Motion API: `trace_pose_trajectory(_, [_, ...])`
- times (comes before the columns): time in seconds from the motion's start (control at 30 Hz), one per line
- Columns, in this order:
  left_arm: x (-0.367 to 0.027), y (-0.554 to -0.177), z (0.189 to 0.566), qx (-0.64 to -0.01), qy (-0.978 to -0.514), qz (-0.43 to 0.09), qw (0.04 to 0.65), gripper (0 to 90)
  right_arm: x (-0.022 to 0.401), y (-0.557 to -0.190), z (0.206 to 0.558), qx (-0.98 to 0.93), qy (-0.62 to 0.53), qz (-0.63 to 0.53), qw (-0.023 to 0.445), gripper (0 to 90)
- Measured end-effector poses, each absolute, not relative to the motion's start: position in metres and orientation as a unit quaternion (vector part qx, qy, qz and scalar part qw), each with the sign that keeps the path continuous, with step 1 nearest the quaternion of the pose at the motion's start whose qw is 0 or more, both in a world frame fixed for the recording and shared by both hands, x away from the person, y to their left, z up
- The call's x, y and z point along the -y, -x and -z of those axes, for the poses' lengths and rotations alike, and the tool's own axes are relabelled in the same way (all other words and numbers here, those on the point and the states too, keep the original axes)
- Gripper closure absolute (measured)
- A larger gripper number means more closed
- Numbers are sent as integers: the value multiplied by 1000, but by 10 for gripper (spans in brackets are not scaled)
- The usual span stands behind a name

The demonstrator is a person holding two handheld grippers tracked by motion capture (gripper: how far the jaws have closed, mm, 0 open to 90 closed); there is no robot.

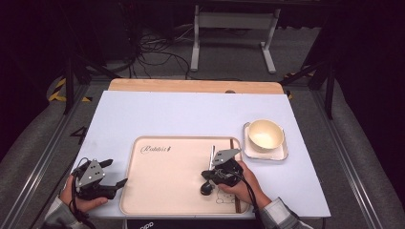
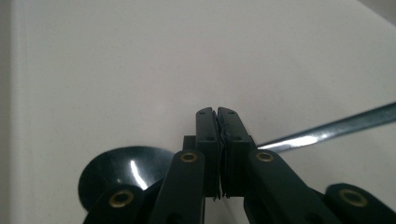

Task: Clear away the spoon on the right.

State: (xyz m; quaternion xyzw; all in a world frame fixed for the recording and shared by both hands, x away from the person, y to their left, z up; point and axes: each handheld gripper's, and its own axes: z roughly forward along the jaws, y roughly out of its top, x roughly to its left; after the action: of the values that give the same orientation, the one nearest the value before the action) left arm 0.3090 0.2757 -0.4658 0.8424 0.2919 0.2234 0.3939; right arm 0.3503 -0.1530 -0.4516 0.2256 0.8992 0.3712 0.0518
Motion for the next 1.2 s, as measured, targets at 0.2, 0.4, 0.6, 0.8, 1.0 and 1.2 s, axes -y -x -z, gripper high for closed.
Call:
trace_pose_trajectory(0.2, [-276, -309, 465, -291, -843, -223, 394, 167, 161, -338, 448, -908, -218, -354, 58, 857])
trace_pose_trajectory(0.4, [-275, -309, 465, -291, -842, -225, 394, 167, 172, -328, 446, -911, -213, -349, 54, 857])
trace_pose_trajectory(0.6, [-275, -309, 465, -293, -843, -224, 392, 167, 181, -322, 443, -903, -221, -364, 48, 832])
trace_pose_trajectory(0.8, [-273, -310, 466, -291, -846, -221, 389, 167, 171, -316, 443, -903, -211, -370, 48, 824])
trace_pose_trajectory(1.0, [-274, -310, 466, -291, -846, -220, 389, 168, 165, -314, 447, -909, -203, -362, 28, 827])
trace_pose_trajectory(1.2, [-274, -310, 466, -292, -846, -219, 389, 168, 172, -310, 445, -915, -200, -349, 21, 826])
